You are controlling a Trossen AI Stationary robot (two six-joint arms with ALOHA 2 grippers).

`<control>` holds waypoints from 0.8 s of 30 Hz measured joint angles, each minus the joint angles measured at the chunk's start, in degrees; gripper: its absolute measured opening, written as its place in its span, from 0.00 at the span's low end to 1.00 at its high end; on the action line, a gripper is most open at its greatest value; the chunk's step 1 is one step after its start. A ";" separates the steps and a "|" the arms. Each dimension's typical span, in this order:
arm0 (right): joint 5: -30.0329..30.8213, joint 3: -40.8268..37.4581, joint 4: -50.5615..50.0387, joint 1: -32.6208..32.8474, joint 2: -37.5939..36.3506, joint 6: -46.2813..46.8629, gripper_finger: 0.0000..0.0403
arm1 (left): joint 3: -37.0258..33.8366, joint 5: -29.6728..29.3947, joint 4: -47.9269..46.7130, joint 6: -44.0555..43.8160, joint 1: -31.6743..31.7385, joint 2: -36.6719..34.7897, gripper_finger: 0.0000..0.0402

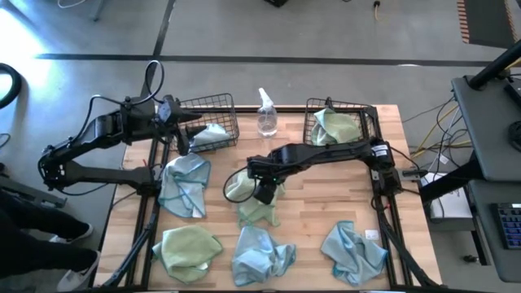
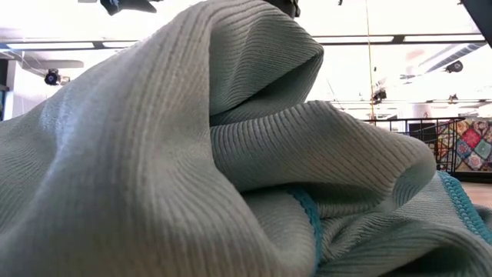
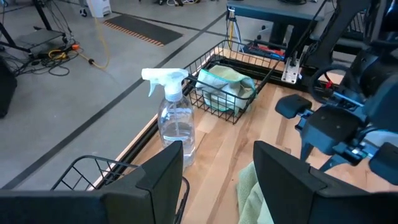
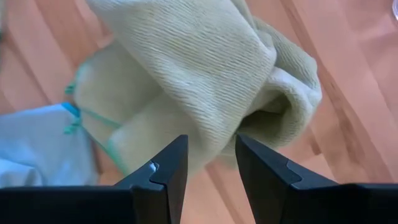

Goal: Sort microfiber towel by color & place in baskets
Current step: Put the green microfiber cloth into the right wire basket

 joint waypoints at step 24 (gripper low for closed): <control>-0.48 -4.80 6.85 -0.85 0.05 -0.02 0.32 | -0.02 -0.03 1.69 0.44 -0.01 3.59 0.45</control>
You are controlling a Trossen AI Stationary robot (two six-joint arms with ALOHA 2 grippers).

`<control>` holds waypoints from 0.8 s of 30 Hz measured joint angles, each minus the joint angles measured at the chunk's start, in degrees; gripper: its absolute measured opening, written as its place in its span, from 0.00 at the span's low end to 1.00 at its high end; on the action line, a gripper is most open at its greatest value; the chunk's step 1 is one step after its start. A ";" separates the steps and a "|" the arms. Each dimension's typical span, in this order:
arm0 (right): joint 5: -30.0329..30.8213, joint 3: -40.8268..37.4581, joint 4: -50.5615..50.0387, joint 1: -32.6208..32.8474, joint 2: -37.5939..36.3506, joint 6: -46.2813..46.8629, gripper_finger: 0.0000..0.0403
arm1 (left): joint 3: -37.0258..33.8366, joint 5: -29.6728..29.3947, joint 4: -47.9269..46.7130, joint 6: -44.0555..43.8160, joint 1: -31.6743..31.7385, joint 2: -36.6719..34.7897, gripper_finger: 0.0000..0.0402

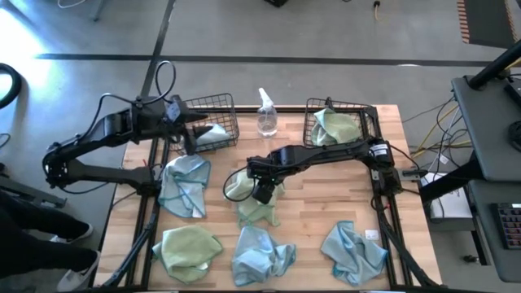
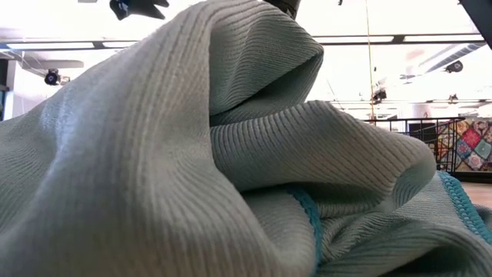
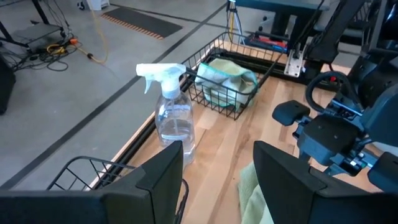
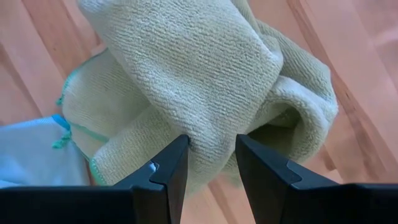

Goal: Sort microfiber towel by color & place in baskets
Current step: Put the green microfiber cloth into the right wire basket

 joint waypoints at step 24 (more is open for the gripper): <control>-2.97 -6.70 9.22 0.00 0.04 2.78 0.32 | 0.00 0.00 0.43 1.99 -0.01 0.73 0.45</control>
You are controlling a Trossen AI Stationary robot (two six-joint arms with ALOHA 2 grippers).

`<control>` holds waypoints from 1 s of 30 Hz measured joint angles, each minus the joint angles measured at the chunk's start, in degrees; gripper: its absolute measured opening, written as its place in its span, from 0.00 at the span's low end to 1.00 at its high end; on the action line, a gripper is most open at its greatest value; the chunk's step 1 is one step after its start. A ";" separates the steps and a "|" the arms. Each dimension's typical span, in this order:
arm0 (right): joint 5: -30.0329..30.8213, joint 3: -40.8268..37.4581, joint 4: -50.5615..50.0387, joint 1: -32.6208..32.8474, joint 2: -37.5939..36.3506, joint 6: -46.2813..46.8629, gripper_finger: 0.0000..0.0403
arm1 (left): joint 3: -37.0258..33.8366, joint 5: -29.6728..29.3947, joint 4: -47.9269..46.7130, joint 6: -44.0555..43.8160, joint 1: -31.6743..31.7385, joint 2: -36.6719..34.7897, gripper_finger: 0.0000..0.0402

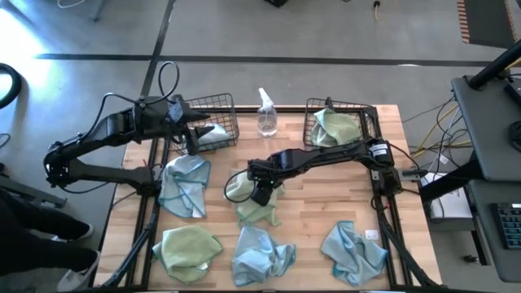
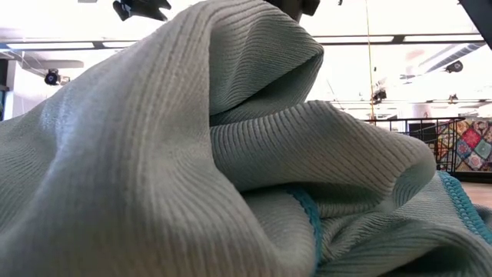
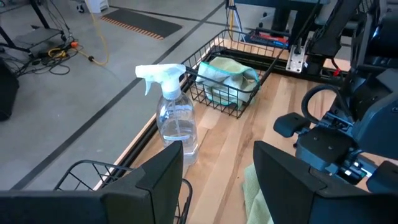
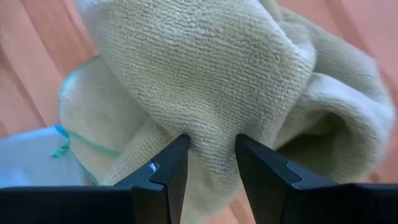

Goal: Sort microfiber towel by color & place in baskets
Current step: Put the green microfiber cloth into the right wire basket

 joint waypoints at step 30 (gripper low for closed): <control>-1.22 -2.55 4.25 0.00 0.00 0.79 0.07 | 0.00 0.00 0.02 0.44 0.01 -0.02 0.45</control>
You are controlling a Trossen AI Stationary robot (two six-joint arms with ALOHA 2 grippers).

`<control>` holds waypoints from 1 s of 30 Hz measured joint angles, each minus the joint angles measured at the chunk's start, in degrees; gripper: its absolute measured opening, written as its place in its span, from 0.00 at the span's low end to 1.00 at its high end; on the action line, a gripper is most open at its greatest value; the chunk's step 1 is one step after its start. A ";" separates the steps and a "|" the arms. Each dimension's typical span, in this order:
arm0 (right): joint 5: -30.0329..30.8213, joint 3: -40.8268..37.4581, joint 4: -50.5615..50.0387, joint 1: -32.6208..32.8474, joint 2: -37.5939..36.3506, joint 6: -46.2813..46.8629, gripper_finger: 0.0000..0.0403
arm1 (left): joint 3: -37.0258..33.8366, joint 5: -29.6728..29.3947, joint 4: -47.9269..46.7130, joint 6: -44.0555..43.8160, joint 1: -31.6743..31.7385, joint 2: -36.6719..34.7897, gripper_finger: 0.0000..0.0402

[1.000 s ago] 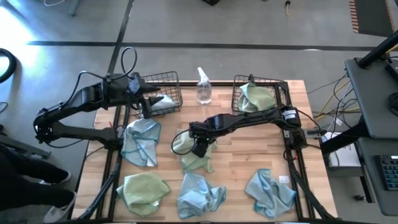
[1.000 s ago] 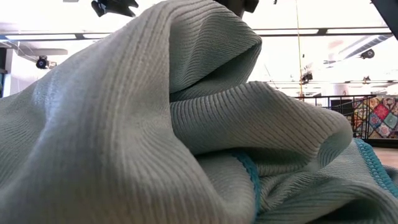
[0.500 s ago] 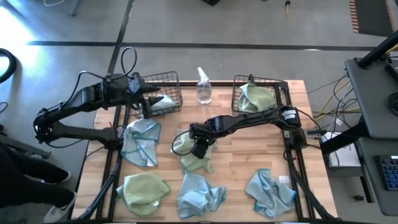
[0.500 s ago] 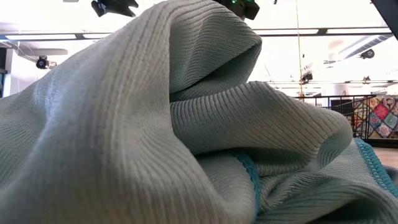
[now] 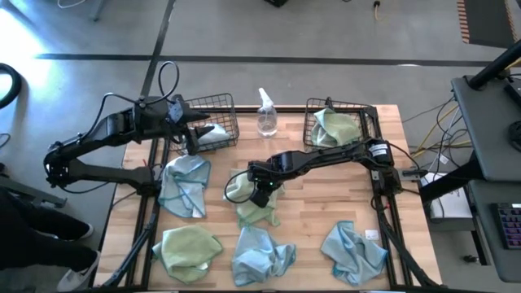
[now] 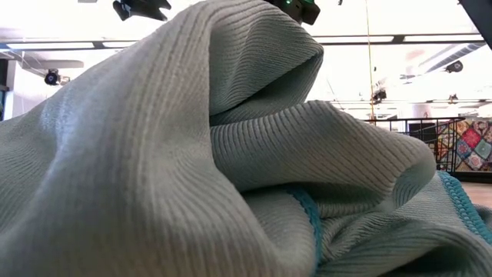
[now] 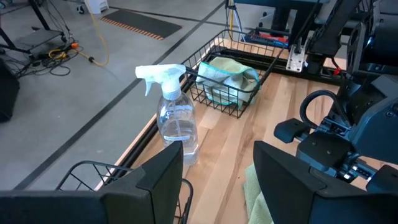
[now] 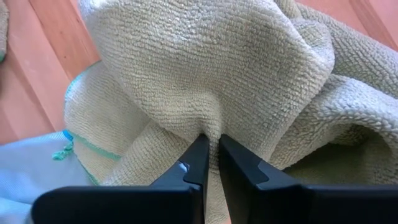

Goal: Sort microfiber towel by color & place in baskets
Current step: Put the green microfiber cloth into the right wire basket

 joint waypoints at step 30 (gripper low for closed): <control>0.32 14.91 -7.52 0.00 0.00 -4.14 0.06 | 0.00 0.00 -0.02 0.52 0.01 -0.50 0.45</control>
